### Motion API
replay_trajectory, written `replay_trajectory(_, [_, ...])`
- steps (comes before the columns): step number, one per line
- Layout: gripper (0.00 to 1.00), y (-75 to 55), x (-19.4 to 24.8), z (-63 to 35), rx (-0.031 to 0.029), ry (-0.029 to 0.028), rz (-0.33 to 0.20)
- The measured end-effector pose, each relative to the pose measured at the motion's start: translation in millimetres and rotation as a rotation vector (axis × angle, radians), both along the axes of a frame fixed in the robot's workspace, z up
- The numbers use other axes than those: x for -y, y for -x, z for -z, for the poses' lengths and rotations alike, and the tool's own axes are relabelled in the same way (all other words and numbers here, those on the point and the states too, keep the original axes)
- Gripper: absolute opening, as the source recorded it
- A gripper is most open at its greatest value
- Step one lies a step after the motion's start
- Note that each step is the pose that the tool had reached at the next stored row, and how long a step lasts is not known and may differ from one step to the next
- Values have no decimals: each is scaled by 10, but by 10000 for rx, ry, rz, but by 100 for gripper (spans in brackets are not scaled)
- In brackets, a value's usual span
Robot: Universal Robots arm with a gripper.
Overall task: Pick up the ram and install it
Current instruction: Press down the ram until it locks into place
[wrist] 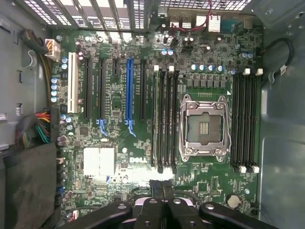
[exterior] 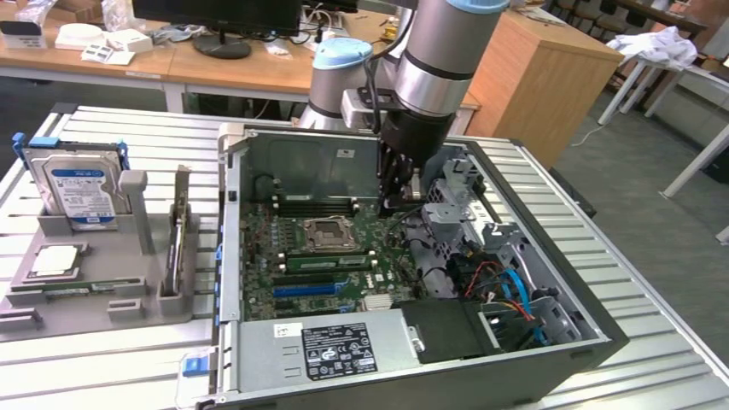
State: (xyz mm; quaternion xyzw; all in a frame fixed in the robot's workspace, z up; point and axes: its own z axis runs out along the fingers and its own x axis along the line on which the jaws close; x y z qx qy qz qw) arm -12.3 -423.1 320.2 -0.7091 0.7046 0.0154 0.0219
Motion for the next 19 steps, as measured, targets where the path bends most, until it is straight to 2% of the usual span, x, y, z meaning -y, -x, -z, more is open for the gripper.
replay_trajectory(19, [11, 0, 0, 136, 0, 17, 0])
